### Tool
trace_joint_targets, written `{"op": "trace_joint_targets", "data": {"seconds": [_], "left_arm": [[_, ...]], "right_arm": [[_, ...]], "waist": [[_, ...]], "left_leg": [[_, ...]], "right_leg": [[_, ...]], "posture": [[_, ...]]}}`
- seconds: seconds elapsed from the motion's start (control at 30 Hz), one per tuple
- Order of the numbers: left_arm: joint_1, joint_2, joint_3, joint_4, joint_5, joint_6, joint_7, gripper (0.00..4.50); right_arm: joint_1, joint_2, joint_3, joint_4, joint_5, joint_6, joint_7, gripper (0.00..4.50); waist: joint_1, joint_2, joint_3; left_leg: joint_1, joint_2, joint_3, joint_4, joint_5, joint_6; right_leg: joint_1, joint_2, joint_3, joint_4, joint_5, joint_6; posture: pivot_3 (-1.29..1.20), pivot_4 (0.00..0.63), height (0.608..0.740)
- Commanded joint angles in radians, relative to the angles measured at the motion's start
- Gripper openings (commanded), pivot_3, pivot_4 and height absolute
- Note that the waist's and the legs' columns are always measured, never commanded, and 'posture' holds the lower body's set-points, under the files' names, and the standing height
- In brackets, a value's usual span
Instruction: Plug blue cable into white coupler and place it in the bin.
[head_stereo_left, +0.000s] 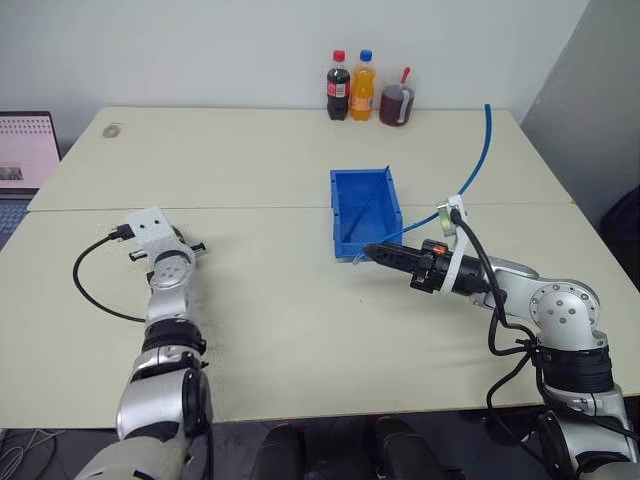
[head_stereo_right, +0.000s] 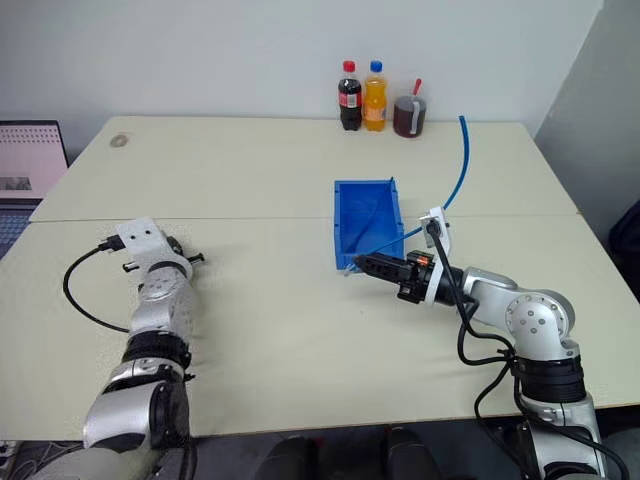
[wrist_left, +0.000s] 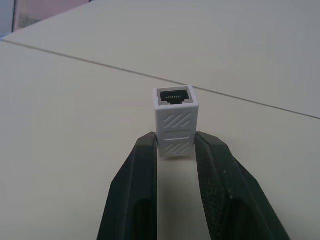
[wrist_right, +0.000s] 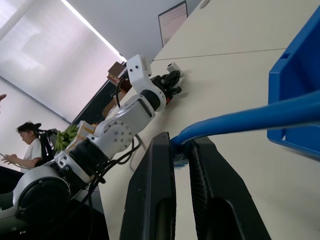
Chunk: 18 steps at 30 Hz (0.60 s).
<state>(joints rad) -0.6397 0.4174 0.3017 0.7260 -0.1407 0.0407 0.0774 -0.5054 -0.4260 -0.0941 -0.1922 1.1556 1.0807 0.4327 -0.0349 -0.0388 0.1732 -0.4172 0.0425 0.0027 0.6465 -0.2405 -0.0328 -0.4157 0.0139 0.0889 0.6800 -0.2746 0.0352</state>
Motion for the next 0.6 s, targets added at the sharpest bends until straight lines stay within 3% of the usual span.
{"op": "trace_joint_targets", "data": {"seconds": [0.03, 0.17, 0.3, 0.4, 0.6], "left_arm": [[0.117, 0.082, -0.133, -0.317, -0.068, 0.071, -0.398, 0.78], [0.329, 0.232, -0.302, -0.774, -0.281, 0.241, -0.862, 0.78], [0.389, 0.315, -0.408, -0.959, -0.370, 0.343, -1.081, 0.78], [0.360, 0.294, -0.487, -0.919, -0.326, 0.298, -1.168, 0.78], [0.249, 0.166, -0.631, -0.539, -0.131, 0.020, -1.297, 0.78]], "right_arm": [[-0.008, -0.009, -0.025, -0.032, -0.004, -0.012, 0.012, 0.12], [-0.038, -0.042, -0.013, -0.017, -0.037, -0.018, 0.065, 0.12], [-0.085, -0.109, 0.042, -0.002, -0.126, -0.050, 0.184, 0.12], [-0.100, -0.159, 0.107, -0.020, -0.203, -0.092, 0.281, 0.12], [-0.009, -0.191, 0.260, -0.096, -0.411, -0.293, 0.416, 0.12]], "waist": [[0.002, 0.000, 0.000], [-0.001, 0.001, 0.000], [0.001, 0.002, 0.001], [0.001, 0.003, 0.001], [0.003, 0.003, 0.001]], "left_leg": [[0.000, 0.000, 0.000, 0.000, 0.000, -0.001], [0.000, 0.000, 0.001, -0.001, 0.002, -0.004], [0.001, 0.000, 0.001, 0.000, 0.002, -0.004], [0.002, -0.001, 0.001, 0.001, 0.002, -0.004], [0.003, -0.003, -0.001, 0.001, 0.003, -0.002]], "right_leg": [[0.000, 0.000, 0.000, 0.000, 0.000, 0.000], [-0.001, 0.000, 0.001, 0.000, 0.000, 0.000], [0.000, -0.001, 0.001, 0.000, 0.000, -0.001], [0.001, 0.002, 0.002, 0.000, -0.002, 0.003], [0.001, 0.005, 0.000, 0.000, -0.002, 0.002]], "posture": [[0.00, 0.150, 0.740], [0.00, 0.150, 0.740], [0.00, 0.150, 0.740], [0.00, 0.150, 0.740], [0.00, 0.150, 0.740]]}}
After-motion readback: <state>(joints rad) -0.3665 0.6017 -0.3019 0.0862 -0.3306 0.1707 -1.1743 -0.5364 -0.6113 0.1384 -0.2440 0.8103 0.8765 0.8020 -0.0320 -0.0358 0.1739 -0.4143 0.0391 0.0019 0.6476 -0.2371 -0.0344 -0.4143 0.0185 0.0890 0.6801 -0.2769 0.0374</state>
